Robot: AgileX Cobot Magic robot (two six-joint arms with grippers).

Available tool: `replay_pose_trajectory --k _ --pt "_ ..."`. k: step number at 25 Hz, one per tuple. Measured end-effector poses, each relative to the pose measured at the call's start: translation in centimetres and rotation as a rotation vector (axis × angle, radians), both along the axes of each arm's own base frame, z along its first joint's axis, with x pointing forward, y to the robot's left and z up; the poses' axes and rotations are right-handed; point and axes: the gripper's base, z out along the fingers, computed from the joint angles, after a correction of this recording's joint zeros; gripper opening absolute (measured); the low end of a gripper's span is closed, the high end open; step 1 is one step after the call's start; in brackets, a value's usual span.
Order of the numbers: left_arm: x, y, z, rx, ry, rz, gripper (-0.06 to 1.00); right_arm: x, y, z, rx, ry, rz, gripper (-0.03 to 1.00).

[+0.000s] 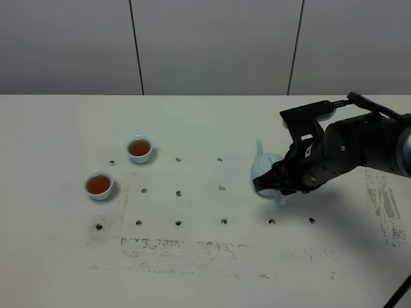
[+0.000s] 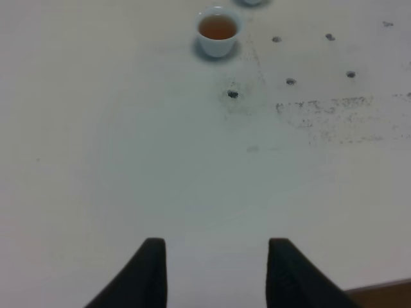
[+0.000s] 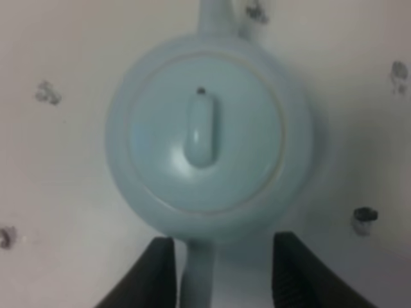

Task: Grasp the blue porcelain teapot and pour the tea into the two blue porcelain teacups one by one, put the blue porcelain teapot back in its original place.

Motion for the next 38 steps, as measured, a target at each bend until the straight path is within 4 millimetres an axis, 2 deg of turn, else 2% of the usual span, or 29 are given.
replay_pose_trajectory --k 5,9,13,17,22,24,27,32,35,38 --pt "0.0 0.0 0.0 0.0 0.0 0.0 0.42 -0.4 -0.5 3.2 0.048 -0.071 -0.003 0.37" --pt "0.0 0.0 0.0 0.0 0.0 0.0 0.42 -0.1 -2.4 5.0 0.068 -0.107 -0.045 0.37" --pt "0.0 0.0 0.0 0.0 0.0 0.0 0.42 0.3 -5.7 6.5 0.066 -0.133 -0.119 0.37" --pt "0.0 0.0 0.0 0.0 0.0 0.0 0.42 0.7 -10.2 7.9 0.048 -0.177 -0.214 0.36" --pt "0.0 0.0 0.0 0.0 0.0 0.0 0.42 0.7 -15.8 8.4 0.027 -0.174 -0.36 0.34" --pt "0.0 0.0 0.0 0.0 0.0 0.0 0.42 0.6 -16.5 8.3 0.022 -0.163 -0.377 0.34" --pt "0.0 0.0 0.0 0.0 0.0 0.0 0.42 0.2 -16.4 8.8 0.023 -0.156 -0.373 0.34" --pt "0.0 0.0 0.0 0.0 0.0 0.0 0.42 -2.5 -16.3 12.6 0.014 -0.184 -0.352 0.34" --pt "0.0 0.0 0.0 0.0 0.0 0.0 0.42 -5.5 -16.3 15.2 -0.006 -0.19 -0.352 0.34" --pt "0.0 0.0 0.0 0.0 0.0 0.0 0.42 -8.9 -16.7 16.2 -0.001 -0.184 -0.392 0.34"
